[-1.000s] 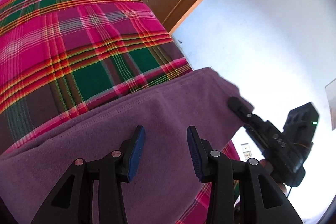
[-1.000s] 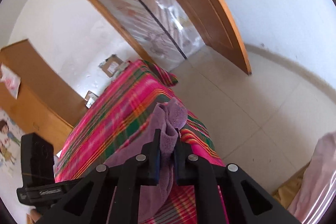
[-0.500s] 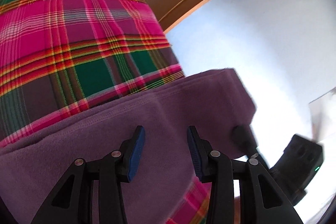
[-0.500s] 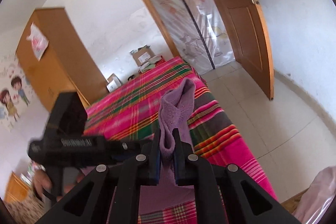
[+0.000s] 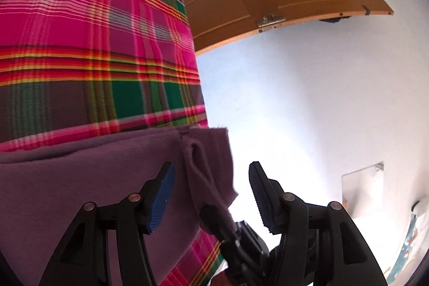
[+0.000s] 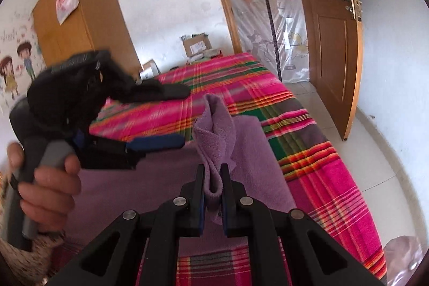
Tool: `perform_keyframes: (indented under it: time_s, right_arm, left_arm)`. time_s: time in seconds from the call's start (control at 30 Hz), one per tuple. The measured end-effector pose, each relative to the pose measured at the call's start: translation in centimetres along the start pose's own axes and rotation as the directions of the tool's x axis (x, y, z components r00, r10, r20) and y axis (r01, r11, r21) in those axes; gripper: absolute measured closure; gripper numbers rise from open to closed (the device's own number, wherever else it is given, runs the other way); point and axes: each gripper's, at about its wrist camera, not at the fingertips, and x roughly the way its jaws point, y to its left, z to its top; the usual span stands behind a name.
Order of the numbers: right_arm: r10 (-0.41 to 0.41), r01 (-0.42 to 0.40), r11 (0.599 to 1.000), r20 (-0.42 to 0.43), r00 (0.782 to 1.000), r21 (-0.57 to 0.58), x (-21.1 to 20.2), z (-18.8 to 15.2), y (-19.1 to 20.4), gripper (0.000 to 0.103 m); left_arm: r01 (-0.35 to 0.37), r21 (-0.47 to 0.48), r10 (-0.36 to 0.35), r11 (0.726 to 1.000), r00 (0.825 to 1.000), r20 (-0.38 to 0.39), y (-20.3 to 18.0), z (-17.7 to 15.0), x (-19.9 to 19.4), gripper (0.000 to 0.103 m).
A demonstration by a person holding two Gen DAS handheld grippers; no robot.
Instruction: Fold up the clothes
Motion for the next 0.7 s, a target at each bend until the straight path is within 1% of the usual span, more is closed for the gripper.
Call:
perform_keyframes:
  time_s: [0.07,0.3,0.33,0.4,0.5,0.6,0.7]
  right_arm:
    - [-0.027,0.026,0.999,-0.009,1.000,-0.039,0.2,-0.4,0.7,0.093]
    - [-0.089,0.090,0.987,0.014,0.996,-0.137,-0.4,-1.4,2.0,0.088]
    - [-0.096,0.097,0.984,0.017,0.995,-0.150,-0.6,-1.5,2.1,0.086]
    - [-0.110,0.112,0.978,0.024,0.994,-0.176,-0.9,-1.8,2.3,0.076]
    - [-0.130,0.135,0.967,0.036,0.991,-0.214,-1.4,-2.2,2.6,0.067]
    - [-0.150,0.157,0.955,0.049,0.988,-0.252,-1.9,-2.6,2.9,0.061]
    - [-0.159,0.163,0.949,0.036,0.987,-0.270,-1.7,-2.8,3.3,0.061]
  left_arm:
    - [0.007,-0.019,-0.007,1.000,1.000,-0.002,0.4,0.0,0.0,0.044]
    - [-0.045,-0.028,0.044,0.999,0.998,-0.041,0.7,-0.6,1.1,0.043]
    - [-0.046,-0.031,0.044,0.998,0.998,-0.045,0.9,-0.6,1.2,0.043]
    - [-0.046,-0.039,0.044,0.998,0.998,-0.046,1.2,-0.5,1.2,0.043]
    - [-0.062,-0.041,0.060,0.997,0.997,-0.050,1.3,-0.7,1.5,0.043]
    - [-0.073,-0.044,0.070,0.996,0.996,-0.054,1.4,-1.3,1.1,0.043]
    - [-0.089,-0.040,0.086,0.995,0.994,-0.063,1.6,-1.4,1.2,0.043]
